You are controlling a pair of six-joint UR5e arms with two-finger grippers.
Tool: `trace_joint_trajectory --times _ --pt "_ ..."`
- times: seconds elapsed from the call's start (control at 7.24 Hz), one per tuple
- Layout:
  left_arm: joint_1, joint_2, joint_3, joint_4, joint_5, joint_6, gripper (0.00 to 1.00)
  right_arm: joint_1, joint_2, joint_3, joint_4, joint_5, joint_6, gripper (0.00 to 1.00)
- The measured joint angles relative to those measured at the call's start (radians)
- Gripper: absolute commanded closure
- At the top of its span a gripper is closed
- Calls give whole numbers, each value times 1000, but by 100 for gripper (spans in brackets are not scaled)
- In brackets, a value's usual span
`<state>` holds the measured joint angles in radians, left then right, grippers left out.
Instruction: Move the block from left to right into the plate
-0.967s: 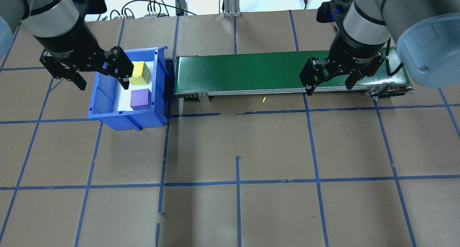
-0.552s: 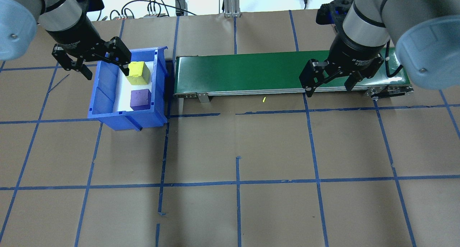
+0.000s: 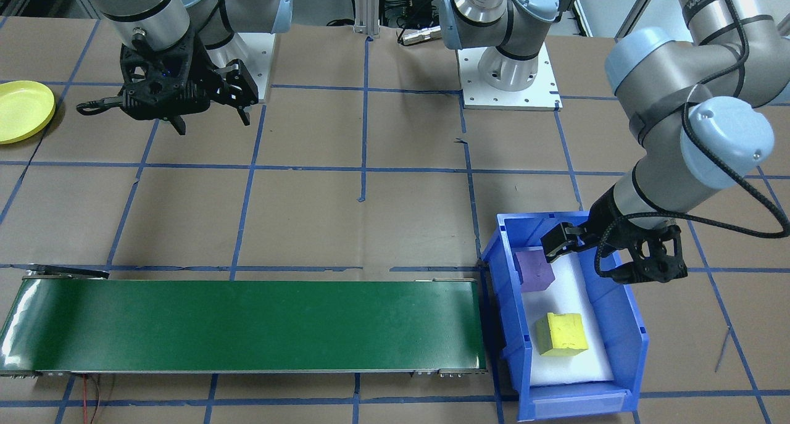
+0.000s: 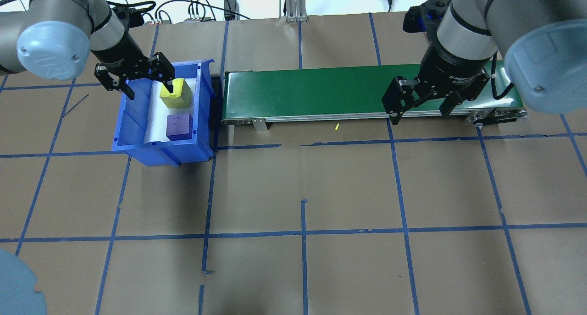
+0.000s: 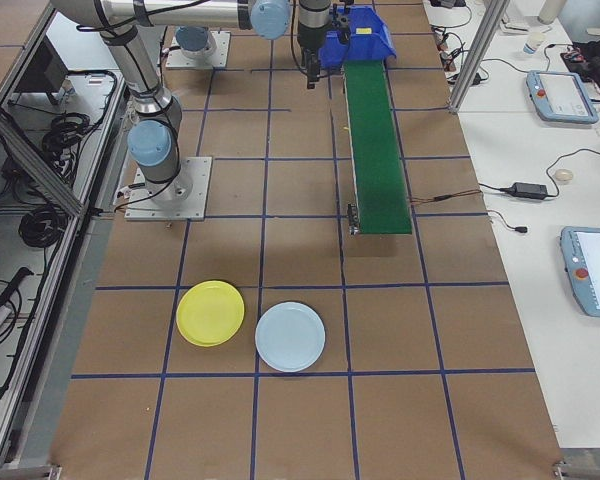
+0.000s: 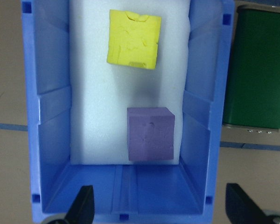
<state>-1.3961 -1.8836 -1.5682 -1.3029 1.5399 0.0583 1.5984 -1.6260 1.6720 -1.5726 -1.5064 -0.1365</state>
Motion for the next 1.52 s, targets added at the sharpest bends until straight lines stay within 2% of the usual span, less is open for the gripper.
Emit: trace_joint_trajectory --times 0.41,1.24,1.52 --pt "3 -48 -35 39 17 -1 0 0 0 1 1 0 0 0" --pt "3 -92 -89 88 5 -3 0 1 0 10 0 1 1 0" --pt "3 -99 -93 92 -14 1 0 0 0 11 0 1 0 0"
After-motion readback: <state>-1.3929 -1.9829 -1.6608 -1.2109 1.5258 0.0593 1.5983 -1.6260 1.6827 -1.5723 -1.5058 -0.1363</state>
